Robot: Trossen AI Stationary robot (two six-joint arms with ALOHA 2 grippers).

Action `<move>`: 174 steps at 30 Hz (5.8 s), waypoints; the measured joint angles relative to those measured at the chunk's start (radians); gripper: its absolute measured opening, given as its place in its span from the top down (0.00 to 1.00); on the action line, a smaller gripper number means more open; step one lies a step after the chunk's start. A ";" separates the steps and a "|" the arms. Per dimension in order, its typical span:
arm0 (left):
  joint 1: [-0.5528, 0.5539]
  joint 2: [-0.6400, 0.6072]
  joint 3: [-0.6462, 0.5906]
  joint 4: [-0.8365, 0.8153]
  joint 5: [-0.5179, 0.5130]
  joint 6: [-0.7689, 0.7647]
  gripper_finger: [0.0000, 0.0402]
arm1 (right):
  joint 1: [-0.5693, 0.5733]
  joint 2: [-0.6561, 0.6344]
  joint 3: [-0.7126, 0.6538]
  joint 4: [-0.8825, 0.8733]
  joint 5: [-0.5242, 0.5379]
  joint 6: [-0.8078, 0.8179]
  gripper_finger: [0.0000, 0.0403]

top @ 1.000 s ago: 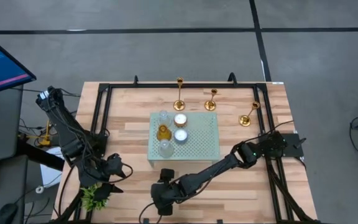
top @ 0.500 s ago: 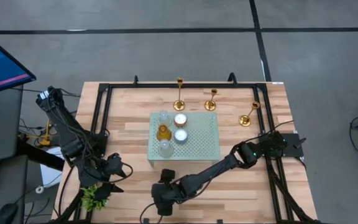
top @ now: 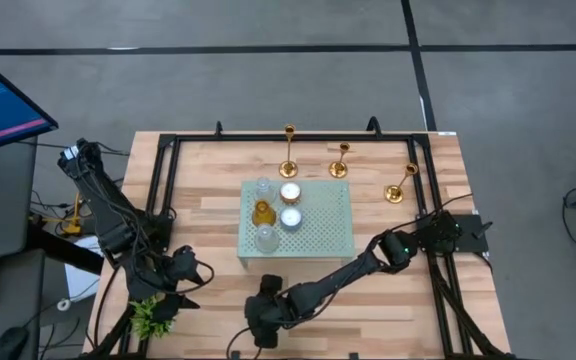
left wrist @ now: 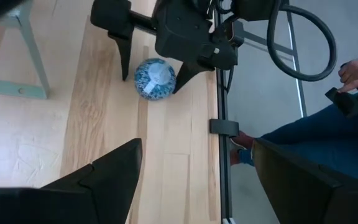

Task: Pick & Place candle stick holders
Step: Align the blue scented candle with the other blue scented candle on the shelf

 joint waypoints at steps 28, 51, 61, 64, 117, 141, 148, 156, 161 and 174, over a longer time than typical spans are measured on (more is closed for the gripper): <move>0.000 0.000 0.000 0.017 -0.044 -0.001 0.24 | 0.027 -0.044 0.044 0.032 -0.030 0.098 0.28; 0.000 0.000 0.000 0.257 -0.363 -0.001 0.24 | 0.148 -0.315 0.045 -0.054 0.460 0.078 0.29; 0.008 0.000 0.000 0.646 -0.579 0.006 0.24 | 0.210 -0.449 0.045 -0.081 0.724 -0.032 0.29; 0.028 0.000 0.000 0.735 -0.579 0.008 0.24 | 0.221 -0.486 0.045 -0.064 0.794 -0.064 0.29; 0.352 0.143 0.000 1.442 0.071 0.150 0.24 | 0.102 -0.539 0.045 0.490 0.634 -0.714 0.29; 0.376 0.152 0.000 1.464 0.113 0.162 0.32 | 0.044 -0.536 0.045 0.438 0.540 -0.718 0.29; 0.392 0.152 0.000 1.458 0.095 0.193 0.33 | 0.042 -0.536 0.045 0.437 0.540 -0.737 0.29; 0.403 0.152 0.000 1.435 0.095 0.194 0.26 | 0.072 -0.552 0.045 0.428 0.607 -0.786 0.29; 0.403 0.152 0.001 1.395 0.091 0.194 0.24 | 0.103 -0.582 0.045 0.341 0.693 -0.765 0.29; 0.400 0.136 0.001 1.177 0.162 0.115 0.25 | 0.182 -0.640 0.046 -0.373 0.665 -0.095 0.29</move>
